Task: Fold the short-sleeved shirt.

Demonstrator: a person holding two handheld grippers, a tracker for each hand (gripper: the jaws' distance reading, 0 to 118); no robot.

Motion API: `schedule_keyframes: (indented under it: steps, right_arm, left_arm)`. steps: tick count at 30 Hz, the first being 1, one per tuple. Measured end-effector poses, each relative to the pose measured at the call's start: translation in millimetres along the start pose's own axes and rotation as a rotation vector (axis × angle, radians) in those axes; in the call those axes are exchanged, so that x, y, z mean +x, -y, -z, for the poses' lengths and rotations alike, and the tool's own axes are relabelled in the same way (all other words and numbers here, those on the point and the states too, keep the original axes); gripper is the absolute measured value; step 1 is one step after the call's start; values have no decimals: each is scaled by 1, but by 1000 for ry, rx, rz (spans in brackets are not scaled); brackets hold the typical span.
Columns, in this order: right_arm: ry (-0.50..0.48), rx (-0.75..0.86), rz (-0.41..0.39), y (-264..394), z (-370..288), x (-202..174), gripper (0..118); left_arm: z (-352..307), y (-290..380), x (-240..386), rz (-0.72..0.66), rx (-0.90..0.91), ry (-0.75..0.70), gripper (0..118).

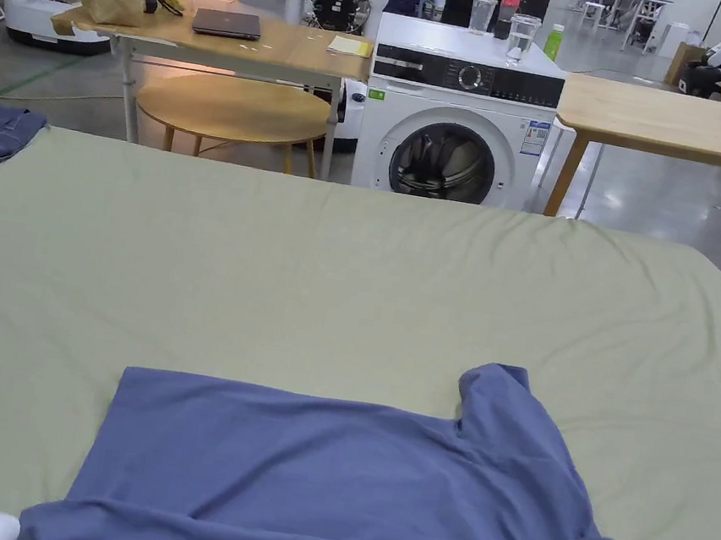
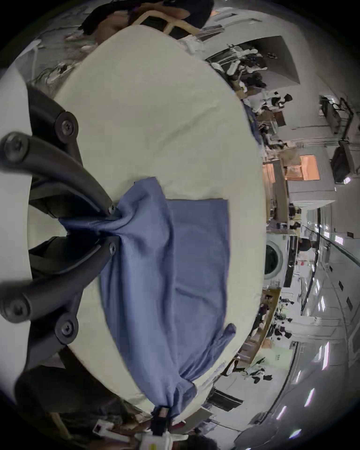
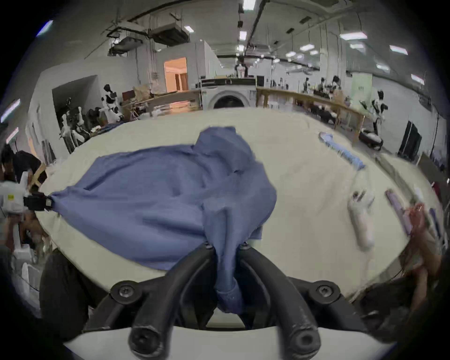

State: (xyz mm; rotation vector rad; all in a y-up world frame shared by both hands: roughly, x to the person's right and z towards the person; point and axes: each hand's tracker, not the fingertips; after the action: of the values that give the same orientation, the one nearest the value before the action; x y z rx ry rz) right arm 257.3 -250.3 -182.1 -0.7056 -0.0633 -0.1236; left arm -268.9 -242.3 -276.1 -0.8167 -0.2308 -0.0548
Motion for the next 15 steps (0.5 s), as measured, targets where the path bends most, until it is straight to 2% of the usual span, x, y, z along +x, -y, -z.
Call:
schedule_keyframes:
  steps: [1,2,3,4,5,6,7,12,13,14,15]
  right_arm:
    - [5,-12,15,7,3,0,10]
    - [28,-14,12,8,5,-2,24]
    - [59,-3,12,8,2,-3,52]
    - [75,18,14,5,-4,-4,86]
    - [86,62,18,-2,-12,-5,115]
    - [81,119,16,-12,-21,-10,118]
    - [81,204,18,-23,-32,-16,118]
    - [55,339,15,-81,-42,-64,118]
    - [28,339,18,-91,-40,-73,115]
    - [-4,344,21,-97,-35,-83,96]
    - [7,353,10,-99,-32,-93,69]
  left_arm:
    - [2,9,-2,-43,0,12,5]
    - [1,13,-4,-79,5,20,12]
    - [-6,14,-4,-83,13,-3,32]
    - [-12,12,-7,-80,40,-50,63]
    - [-21,10,-7,-61,88,-68,101]
    - [-31,4,-6,-36,151,-85,113]
    - [-40,-5,-4,-28,198,-111,114]
    - [-46,-59,21,3,306,-99,114]
    - [-43,-67,28,5,324,-79,113]
    - [-41,-73,34,6,334,-59,100]
    - [-37,-77,41,6,346,-44,72]
